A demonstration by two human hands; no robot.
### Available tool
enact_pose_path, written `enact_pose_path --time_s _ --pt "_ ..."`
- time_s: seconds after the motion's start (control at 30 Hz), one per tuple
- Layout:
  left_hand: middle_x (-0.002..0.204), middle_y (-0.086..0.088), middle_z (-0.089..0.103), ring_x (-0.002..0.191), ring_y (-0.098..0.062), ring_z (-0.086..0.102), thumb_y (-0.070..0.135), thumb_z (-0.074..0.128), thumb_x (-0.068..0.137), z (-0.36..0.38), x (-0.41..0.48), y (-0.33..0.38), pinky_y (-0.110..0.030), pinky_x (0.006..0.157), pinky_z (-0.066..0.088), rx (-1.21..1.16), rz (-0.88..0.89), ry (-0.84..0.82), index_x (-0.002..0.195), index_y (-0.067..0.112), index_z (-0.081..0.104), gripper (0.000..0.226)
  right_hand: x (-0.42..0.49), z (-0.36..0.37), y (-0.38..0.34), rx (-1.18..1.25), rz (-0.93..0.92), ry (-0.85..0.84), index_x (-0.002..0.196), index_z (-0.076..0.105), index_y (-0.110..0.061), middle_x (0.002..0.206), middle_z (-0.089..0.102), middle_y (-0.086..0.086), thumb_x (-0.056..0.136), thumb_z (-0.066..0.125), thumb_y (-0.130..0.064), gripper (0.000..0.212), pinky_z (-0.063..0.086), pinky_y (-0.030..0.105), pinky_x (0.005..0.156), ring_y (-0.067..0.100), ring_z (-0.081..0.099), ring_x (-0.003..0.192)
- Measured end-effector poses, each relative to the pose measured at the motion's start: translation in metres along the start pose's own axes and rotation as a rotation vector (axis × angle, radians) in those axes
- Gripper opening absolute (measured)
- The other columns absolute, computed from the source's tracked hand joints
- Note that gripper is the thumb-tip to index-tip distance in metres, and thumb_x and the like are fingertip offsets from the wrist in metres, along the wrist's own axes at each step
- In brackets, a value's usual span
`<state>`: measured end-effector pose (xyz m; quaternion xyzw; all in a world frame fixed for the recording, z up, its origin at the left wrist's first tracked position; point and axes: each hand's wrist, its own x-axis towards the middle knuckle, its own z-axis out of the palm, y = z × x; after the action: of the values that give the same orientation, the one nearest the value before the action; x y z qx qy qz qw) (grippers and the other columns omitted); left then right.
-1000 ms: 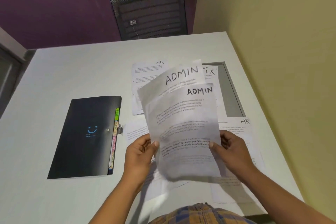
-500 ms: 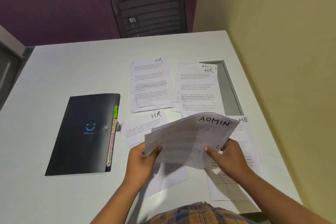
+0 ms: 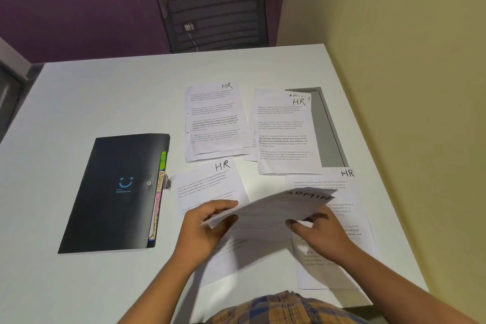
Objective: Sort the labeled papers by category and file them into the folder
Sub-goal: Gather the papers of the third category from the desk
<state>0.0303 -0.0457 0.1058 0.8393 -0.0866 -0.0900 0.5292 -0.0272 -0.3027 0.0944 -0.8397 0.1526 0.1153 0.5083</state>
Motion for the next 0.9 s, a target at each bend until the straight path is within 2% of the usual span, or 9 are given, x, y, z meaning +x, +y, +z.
enact_pose_path --time_s 0.07,0.13,0.2,0.27,0.37,0.47,0.63,0.8,0.9 --pt "0.098 0.024 0.074 0.09 0.0 0.07 0.008 0.076 0.083 0.0 0.0 -0.003 -0.014 0.079 0.054 0.023 -0.021 0.003 0.096 0.031 0.076 0.027 0.0 0.001 0.002 -0.008 0.04 -0.004 0.077 0.073 -0.009 0.074 0.075 -0.004 0.087 0.073 -0.022 0.017 0.051 0.023 0.066 0.003 0.069 0.076" --pt "0.095 0.028 0.073 0.084 -0.003 0.072 0.012 0.076 0.085 -0.001 0.001 -0.004 -0.017 0.072 0.056 0.001 -0.084 0.027 0.097 0.031 0.074 0.023 0.0 0.0 0.003 0.026 0.063 0.019 0.062 0.064 -0.022 0.055 0.066 -0.019 0.09 0.07 -0.017 0.029 0.044 0.015 0.058 -0.006 0.063 0.059" --pt "0.086 0.033 0.072 0.082 0.002 0.071 0.012 0.075 0.084 -0.002 0.003 -0.002 -0.013 0.067 0.055 -0.065 -0.145 0.031 0.094 0.031 0.072 0.022 0.004 -0.001 0.008 0.085 0.058 0.054 0.079 0.076 -0.021 0.067 0.072 -0.023 0.092 0.068 -0.013 0.018 0.054 0.02 0.064 -0.005 0.067 0.064" --pt "0.082 0.032 0.072 0.08 0.005 0.07 0.016 0.074 0.083 -0.002 0.006 0.001 -0.013 0.066 0.055 -0.08 -0.15 0.025 0.09 0.032 0.072 0.017 0.006 -0.005 0.005 0.173 0.05 0.097 0.095 0.078 -0.02 0.074 0.075 -0.019 0.093 0.066 -0.01 0.015 0.053 0.018 0.065 -0.003 0.067 0.067" --pt "0.087 0.012 0.078 0.081 -0.01 0.074 0.033 0.071 0.08 -0.005 0.01 -0.001 -0.033 0.073 0.062 -0.11 -0.196 -0.019 0.094 0.024 0.077 0.017 0.01 -0.008 0.0 0.342 0.08 0.152 0.1 0.076 -0.02 0.082 0.078 -0.01 0.095 0.063 -0.005 0.02 0.05 0.014 0.062 -0.001 0.07 0.07" --pt "0.092 0.0 0.079 0.088 -0.026 0.074 0.025 0.069 0.088 -0.007 0.013 -0.005 -0.046 0.081 0.06 -0.123 -0.223 -0.083 0.1 0.021 0.077 0.015 0.017 -0.012 -0.004 0.478 0.132 0.201 0.104 0.075 -0.012 0.091 0.08 0.001 0.096 0.061 -0.006 0.017 0.054 0.021 0.068 0.012 0.075 0.082" --pt "0.082 0.001 0.079 0.074 -0.012 0.074 0.01 0.061 0.095 -0.011 0.015 0.001 -0.024 0.065 0.057 -0.216 -0.243 -0.001 0.093 0.018 0.077 0.018 0.03 -0.012 -0.007 0.594 0.228 0.073 0.108 0.074 -0.007 0.097 0.079 0.009 0.097 0.058 -0.007 0.019 0.06 0.028 0.069 0.025 0.076 0.088" --pt "0.093 -0.008 0.079 0.085 -0.027 0.076 0.007 0.057 0.097 -0.019 0.024 -0.004 -0.037 0.076 0.061 -0.392 -0.345 0.117 0.106 0.008 0.074 0.019 0.052 -0.004 -0.013 0.578 0.269 -0.028 0.108 0.074 -0.009 0.101 0.078 0.009 0.096 0.063 -0.016 0.018 0.059 0.042 0.089 0.029 0.075 0.094" --pt "0.095 -0.008 0.078 0.087 -0.027 0.075 0.006 0.058 0.096 -0.026 0.037 -0.01 -0.04 0.079 0.06 -0.418 -0.383 0.174 0.108 0.007 0.073 0.019 0.074 -0.005 -0.019 0.598 0.307 -0.043 0.101 0.074 -0.012 0.1 0.076 0.013 0.094 0.066 -0.026 0.018 0.053 0.04 0.083 0.03 0.068 0.09"
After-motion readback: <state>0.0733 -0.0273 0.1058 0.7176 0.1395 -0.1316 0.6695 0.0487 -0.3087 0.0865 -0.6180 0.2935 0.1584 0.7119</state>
